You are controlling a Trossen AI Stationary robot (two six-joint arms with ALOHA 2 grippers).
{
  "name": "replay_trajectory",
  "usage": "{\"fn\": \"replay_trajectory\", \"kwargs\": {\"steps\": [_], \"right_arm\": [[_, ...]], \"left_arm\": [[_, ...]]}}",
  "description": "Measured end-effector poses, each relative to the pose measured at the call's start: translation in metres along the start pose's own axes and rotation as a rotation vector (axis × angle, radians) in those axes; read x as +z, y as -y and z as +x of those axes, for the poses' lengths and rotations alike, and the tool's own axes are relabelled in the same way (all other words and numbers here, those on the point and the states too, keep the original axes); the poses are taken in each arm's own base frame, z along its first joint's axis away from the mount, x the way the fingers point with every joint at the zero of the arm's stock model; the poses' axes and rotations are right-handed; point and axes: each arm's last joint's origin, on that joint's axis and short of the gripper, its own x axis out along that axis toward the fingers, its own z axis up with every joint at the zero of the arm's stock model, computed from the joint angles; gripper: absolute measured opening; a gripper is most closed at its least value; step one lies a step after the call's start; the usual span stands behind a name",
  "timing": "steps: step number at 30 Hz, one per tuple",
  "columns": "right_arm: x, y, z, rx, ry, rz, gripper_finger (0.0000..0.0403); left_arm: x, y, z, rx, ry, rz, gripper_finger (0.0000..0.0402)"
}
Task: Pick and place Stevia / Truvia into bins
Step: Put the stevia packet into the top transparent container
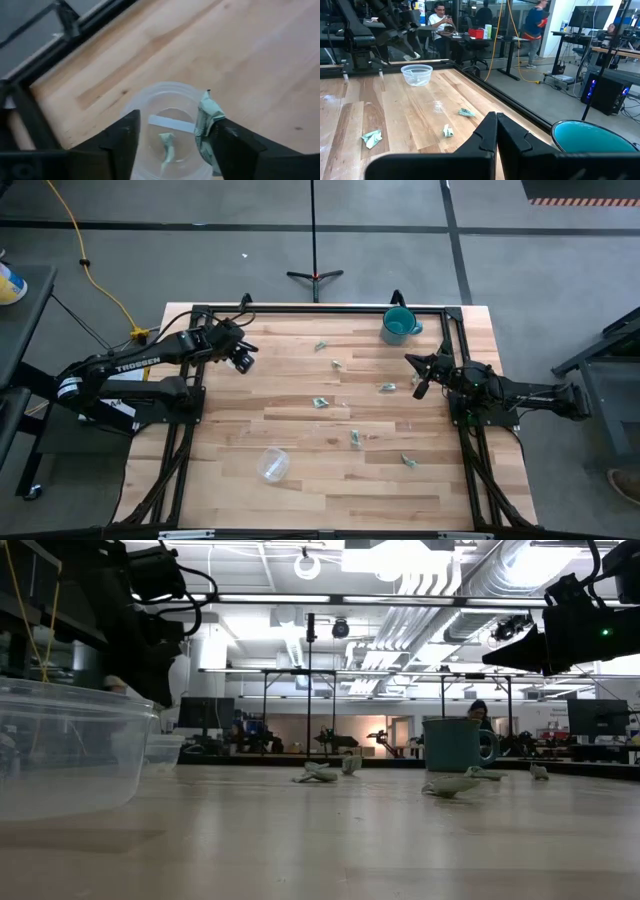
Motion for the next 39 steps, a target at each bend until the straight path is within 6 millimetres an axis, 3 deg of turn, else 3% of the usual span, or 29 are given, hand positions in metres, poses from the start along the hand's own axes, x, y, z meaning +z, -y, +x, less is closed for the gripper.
{"fn": "replay_trajectory", "kwargs": {"steps": [8,13,17,21,28,33,36,39], "right_arm": [[0.0,0.0,0.0,0.0,0.0,0.0,0.0],[0.0,0.0,0.0,0.006,0.001,0.024,0.0],[0.001,-0.001,0.0,0.047,0.008,0.036,0.0],[0.001,-0.002,0.0,0.064,0.009,0.054,0.0],[0.001,-0.001,0.0,0.041,0.012,0.056,0.0],[0.001,-0.001,0.0,0.051,0.014,0.057,0.0],[0.002,-0.001,0.0,0.051,0.016,0.058,0.0],[0.002,-0.001,0.0,0.047,0.018,0.059,0.0]], "left_arm": [[-0.001,-0.003,0.0,0.091,0.003,-0.044,0.0362],[0.0,-0.002,0.0,0.047,0.008,-0.153,0.0383],[-0.004,-0.002,0.0,0.042,-0.037,-0.222,0.0369],[-0.013,-0.007,-0.001,0.157,-0.087,-0.416,0.0336],[-0.012,-0.003,0.003,0.107,-0.116,-0.37,0.0289],[-0.011,0.001,0.006,0.058,-0.147,-0.276,0.0273],[-0.008,0.003,0.006,0.037,-0.143,-0.307,0.0269],[-0.004,0.0,0.006,0.14,-0.088,-0.337,0.0269]]}}
